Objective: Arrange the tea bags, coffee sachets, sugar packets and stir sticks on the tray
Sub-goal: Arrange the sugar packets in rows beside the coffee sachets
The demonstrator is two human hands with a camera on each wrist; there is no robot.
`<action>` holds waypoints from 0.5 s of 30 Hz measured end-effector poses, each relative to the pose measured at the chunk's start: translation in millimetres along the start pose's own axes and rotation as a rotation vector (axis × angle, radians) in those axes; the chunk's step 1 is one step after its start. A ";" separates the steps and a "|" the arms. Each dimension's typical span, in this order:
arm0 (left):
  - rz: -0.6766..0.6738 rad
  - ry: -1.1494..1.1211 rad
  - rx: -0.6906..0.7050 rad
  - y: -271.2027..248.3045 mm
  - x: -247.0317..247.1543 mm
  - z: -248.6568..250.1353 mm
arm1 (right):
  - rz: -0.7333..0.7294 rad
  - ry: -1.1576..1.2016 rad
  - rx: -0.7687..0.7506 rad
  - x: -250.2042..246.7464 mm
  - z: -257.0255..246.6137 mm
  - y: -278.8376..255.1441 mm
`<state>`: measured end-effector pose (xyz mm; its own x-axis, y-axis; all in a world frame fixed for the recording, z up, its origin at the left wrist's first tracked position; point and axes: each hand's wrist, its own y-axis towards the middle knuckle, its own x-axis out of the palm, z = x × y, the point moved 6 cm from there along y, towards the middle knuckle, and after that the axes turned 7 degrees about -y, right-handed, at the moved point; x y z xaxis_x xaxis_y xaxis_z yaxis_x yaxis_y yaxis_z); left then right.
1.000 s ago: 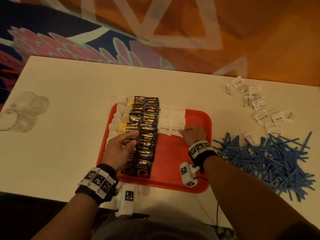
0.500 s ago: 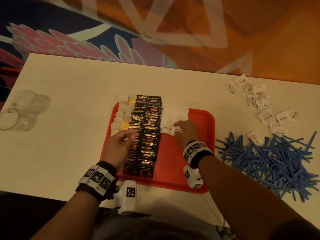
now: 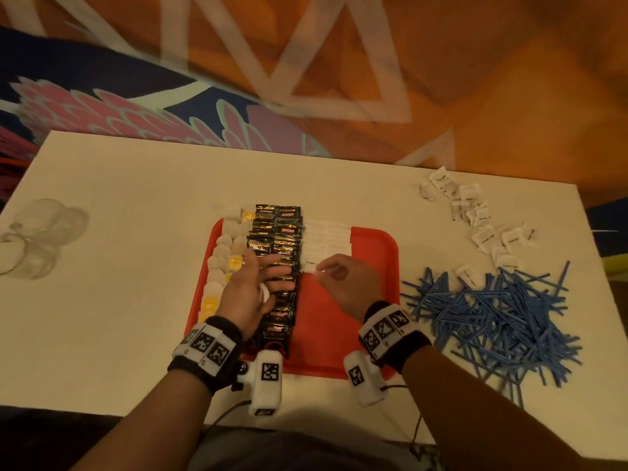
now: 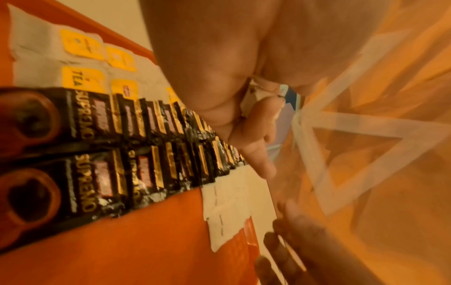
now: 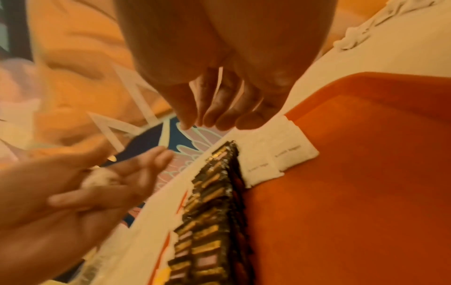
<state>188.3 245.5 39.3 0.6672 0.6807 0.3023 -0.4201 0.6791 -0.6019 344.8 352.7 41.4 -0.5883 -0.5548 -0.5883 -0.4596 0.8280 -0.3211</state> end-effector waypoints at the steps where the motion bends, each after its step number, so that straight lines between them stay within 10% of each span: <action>1: -0.022 -0.005 0.006 -2.1 7.8 0.1 | -0.030 0.003 -0.014 -0.4 -9.2 -6.6; 8: -0.159 0.038 -0.026 -18.6 52.9 -5.1 | -0.172 0.000 -0.087 3.2 -43.1 -39.8; 15: -0.275 0.152 -0.019 -34.1 65.5 -6.7 | -0.011 0.130 0.037 -30.3 -34.0 -46.9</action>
<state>250.5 265.1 74.7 0.8393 0.4223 0.3423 -0.2007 0.8260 -0.5268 361.5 328.0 99.5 -0.6660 -0.5674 -0.4842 -0.4428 0.8231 -0.3555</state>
